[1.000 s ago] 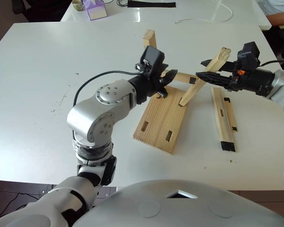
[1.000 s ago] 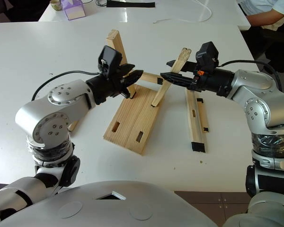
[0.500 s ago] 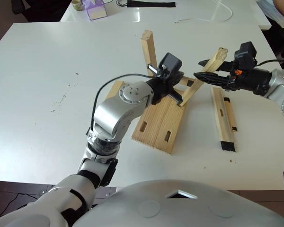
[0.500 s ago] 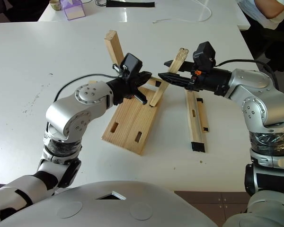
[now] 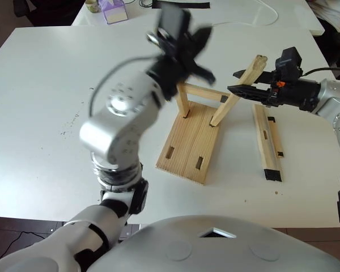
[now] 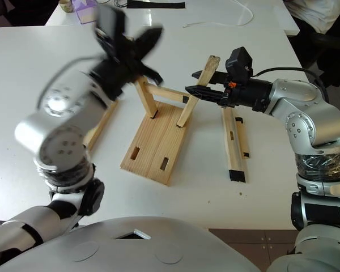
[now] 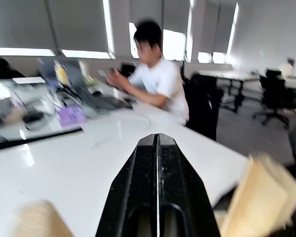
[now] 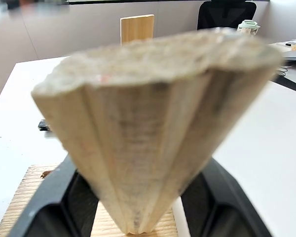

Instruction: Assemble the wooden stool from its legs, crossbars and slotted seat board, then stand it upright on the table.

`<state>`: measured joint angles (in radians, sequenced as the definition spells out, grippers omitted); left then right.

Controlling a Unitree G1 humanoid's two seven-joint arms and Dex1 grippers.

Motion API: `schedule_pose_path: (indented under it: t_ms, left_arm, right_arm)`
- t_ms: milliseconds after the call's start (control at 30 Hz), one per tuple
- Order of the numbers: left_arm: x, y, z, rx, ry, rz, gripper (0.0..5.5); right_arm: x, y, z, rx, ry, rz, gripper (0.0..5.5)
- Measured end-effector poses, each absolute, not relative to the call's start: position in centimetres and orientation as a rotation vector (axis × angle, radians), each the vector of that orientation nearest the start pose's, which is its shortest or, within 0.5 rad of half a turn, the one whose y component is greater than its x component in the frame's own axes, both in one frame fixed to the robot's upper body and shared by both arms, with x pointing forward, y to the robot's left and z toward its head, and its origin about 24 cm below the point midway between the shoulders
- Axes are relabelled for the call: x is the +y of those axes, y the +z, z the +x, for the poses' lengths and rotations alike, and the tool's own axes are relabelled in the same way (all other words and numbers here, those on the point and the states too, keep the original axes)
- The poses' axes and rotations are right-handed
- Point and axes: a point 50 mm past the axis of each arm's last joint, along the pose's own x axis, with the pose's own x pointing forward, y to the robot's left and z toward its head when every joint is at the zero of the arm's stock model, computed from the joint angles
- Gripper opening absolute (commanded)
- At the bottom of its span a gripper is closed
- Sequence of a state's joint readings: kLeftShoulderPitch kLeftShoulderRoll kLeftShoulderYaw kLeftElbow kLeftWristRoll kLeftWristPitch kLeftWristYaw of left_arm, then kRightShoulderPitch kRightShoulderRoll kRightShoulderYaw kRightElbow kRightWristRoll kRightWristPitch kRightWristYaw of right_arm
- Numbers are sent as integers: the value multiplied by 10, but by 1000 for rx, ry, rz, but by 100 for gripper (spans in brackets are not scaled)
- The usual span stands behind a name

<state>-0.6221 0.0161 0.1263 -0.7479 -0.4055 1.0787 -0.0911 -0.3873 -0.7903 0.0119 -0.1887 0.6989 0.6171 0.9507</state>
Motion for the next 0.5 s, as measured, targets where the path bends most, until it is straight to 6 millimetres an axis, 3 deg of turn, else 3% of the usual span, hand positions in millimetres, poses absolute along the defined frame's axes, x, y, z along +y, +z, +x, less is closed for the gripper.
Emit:
schedule_pose_path:
  t_ms: [100,167,200,233,267,333,367,400,467,500]
  left_arm:
    - [164,283,256,-388,-228,-109,0]
    - [199,292,257,-397,-54,-54,0]
    - [220,287,258,-346,49,-8,0]
    - [228,271,261,-260,81,32,0]
    - [229,244,267,-121,73,60,0]
    - [209,187,274,124,-53,76,0]
    - [195,170,275,184,-128,70,0]
    - [167,157,275,223,-263,47,0]
    - [113,147,268,226,-518,9,0]
    - [104,145,266,221,-539,13,0]
  right_arm:
    - [-194,173,272,186,1134,-108,205]
    - [-194,173,272,187,1136,-111,205]
    - [-194,174,273,188,1138,-113,205]
    - [-194,174,273,190,1140,-110,205]
    - [-194,174,275,192,1145,-114,205]
    - [-192,176,278,192,1163,-123,205]
    - [-192,176,279,195,1168,-125,205]
    - [-192,175,280,197,1175,-119,205]
    - [-191,175,282,201,1190,-115,205]
    - [-195,174,282,212,1187,-111,205]
